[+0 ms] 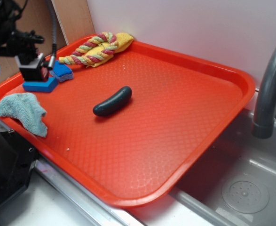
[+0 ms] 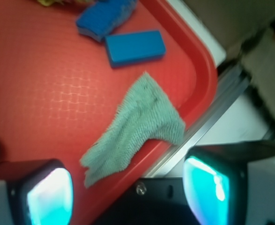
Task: Grab the blue cloth.
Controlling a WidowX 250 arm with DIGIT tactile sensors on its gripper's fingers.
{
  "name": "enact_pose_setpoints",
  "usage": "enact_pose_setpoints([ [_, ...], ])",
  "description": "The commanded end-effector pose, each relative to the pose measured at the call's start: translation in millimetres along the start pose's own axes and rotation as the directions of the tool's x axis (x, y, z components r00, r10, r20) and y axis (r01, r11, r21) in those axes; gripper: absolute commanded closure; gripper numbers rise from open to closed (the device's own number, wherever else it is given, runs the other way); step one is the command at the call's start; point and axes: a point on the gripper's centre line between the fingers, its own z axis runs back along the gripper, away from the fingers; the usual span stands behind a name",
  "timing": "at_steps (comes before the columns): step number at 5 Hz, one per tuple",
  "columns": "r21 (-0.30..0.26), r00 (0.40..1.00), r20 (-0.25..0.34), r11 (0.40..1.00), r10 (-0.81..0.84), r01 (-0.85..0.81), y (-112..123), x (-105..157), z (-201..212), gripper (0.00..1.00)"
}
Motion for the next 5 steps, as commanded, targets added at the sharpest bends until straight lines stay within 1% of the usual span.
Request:
enact_pose_setpoints([
  [1, -0.198, 0.988, 0.026, 0.968, -0.155, 0.157, 21.8, 13.5, -37.9, 0.0],
  [2, -0.197, 0.962, 0.007, 0.943, -0.272, 0.268, 10.4, 18.6, -52.4, 0.0],
  [3, -0.159, 0.933, -0.021, 0.923, -0.359, 0.351, -3.8, 22.4, -61.1, 0.0],
  [5, -0.108, 0.902, -0.122, 0.909, -0.415, 0.404, -10.5, 17.2, -85.8, 0.0],
])
